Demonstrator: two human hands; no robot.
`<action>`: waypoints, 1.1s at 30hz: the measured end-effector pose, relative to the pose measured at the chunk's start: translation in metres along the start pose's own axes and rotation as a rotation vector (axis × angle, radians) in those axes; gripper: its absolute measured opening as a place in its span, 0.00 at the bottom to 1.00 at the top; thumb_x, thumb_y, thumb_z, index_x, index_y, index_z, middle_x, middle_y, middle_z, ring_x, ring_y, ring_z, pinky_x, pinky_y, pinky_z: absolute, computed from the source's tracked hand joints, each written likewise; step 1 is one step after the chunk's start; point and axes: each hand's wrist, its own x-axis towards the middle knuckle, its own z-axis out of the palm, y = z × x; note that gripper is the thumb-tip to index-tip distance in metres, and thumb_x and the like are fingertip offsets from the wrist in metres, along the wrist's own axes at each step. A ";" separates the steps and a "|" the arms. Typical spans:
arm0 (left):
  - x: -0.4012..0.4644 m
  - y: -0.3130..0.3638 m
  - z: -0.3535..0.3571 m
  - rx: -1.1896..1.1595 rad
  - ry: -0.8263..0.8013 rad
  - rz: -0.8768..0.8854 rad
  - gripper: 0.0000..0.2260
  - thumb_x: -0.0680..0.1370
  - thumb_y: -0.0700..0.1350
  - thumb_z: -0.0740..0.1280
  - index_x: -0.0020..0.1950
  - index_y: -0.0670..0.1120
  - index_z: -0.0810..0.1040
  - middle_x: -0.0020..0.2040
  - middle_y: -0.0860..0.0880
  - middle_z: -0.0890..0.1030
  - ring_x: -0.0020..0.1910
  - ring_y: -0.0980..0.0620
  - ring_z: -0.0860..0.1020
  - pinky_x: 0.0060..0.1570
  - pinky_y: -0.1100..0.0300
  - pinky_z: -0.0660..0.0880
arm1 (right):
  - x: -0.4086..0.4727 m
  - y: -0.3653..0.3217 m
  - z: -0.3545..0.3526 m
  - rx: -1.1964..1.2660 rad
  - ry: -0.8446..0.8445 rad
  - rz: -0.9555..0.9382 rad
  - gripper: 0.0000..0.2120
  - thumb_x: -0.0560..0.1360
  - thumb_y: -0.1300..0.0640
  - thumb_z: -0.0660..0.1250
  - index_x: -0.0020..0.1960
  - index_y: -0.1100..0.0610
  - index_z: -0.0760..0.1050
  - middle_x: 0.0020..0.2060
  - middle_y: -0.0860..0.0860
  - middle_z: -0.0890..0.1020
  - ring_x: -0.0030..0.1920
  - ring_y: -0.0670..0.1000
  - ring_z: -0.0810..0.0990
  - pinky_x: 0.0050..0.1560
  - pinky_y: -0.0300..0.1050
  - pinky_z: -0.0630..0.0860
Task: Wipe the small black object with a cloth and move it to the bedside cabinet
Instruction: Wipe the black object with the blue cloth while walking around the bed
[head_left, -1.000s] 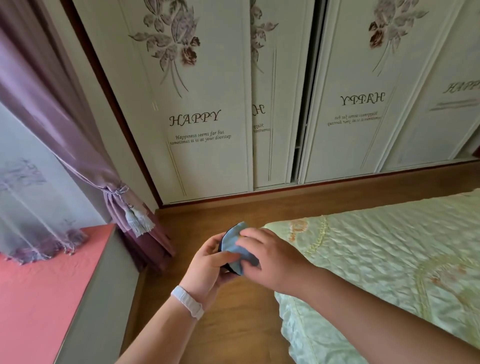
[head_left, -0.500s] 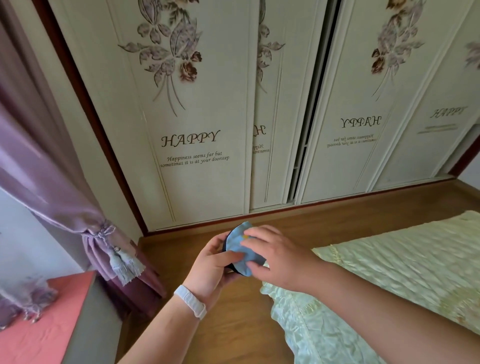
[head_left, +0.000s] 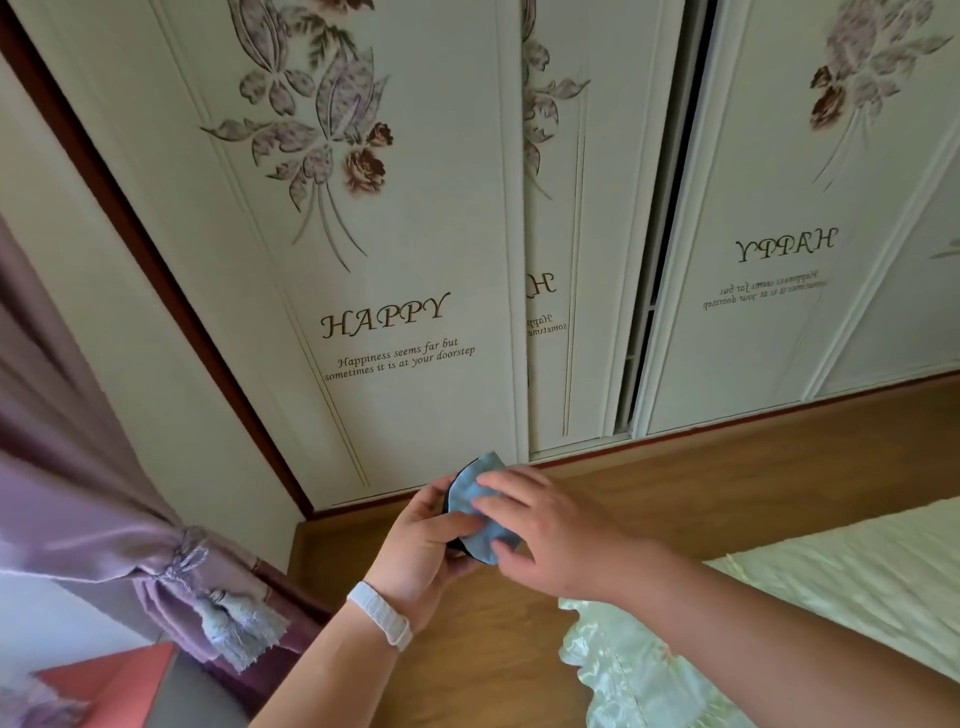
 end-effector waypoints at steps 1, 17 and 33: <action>0.014 0.006 0.006 0.008 -0.002 -0.006 0.20 0.68 0.32 0.72 0.58 0.43 0.80 0.48 0.40 0.85 0.47 0.37 0.84 0.41 0.48 0.82 | 0.006 0.014 -0.003 0.002 0.003 -0.009 0.18 0.72 0.56 0.67 0.60 0.59 0.75 0.61 0.54 0.75 0.62 0.56 0.72 0.60 0.53 0.71; 0.192 0.026 0.104 0.126 -0.164 -0.060 0.26 0.64 0.32 0.72 0.61 0.44 0.77 0.43 0.43 0.85 0.42 0.43 0.85 0.39 0.53 0.81 | 0.020 0.189 -0.023 -0.018 0.024 0.220 0.16 0.73 0.52 0.63 0.59 0.56 0.74 0.62 0.50 0.73 0.64 0.51 0.69 0.59 0.53 0.74; 0.418 0.099 0.080 0.294 -0.453 -0.152 0.19 0.66 0.34 0.71 0.56 0.44 0.82 0.46 0.42 0.85 0.46 0.44 0.84 0.40 0.55 0.80 | 0.145 0.308 0.009 -0.163 -0.013 0.580 0.19 0.77 0.47 0.60 0.66 0.48 0.68 0.67 0.45 0.70 0.66 0.44 0.65 0.64 0.33 0.57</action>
